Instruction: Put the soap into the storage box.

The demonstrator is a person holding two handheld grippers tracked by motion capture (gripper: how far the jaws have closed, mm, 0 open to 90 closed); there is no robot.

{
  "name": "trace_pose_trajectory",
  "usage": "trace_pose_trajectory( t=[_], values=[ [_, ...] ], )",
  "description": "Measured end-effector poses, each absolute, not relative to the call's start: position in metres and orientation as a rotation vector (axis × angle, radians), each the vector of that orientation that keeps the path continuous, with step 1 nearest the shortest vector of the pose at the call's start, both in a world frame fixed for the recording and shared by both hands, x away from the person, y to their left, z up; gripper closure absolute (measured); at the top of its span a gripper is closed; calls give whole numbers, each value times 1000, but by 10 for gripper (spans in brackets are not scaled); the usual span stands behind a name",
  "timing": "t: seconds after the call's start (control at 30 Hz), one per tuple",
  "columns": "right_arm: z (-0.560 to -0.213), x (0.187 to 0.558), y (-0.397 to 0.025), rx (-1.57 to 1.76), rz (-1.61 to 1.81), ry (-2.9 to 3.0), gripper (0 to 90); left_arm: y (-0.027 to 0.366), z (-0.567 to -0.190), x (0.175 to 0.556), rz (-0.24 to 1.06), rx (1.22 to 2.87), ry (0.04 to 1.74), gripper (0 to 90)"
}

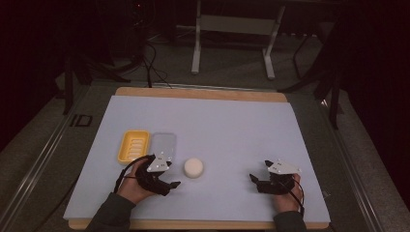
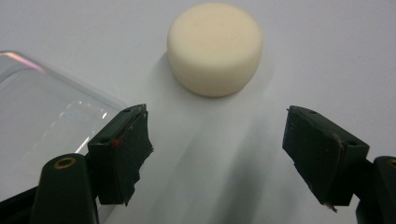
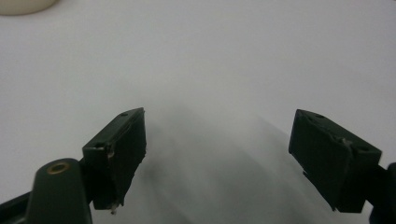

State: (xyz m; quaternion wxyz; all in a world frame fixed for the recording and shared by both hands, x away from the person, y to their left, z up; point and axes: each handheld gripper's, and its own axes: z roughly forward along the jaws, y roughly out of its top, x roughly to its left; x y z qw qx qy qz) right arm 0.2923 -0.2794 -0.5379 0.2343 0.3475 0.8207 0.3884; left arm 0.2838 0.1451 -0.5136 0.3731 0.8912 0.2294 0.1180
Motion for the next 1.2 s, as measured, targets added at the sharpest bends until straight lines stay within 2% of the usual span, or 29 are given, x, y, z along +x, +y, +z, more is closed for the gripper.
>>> trace_pose_trajectory(
  t=[1.2],
  values=[
    [-538, 290, -277, 925, 1047, 2252, 188, 110, -492, 317, 238, 2421, 470, 194]
  ],
)
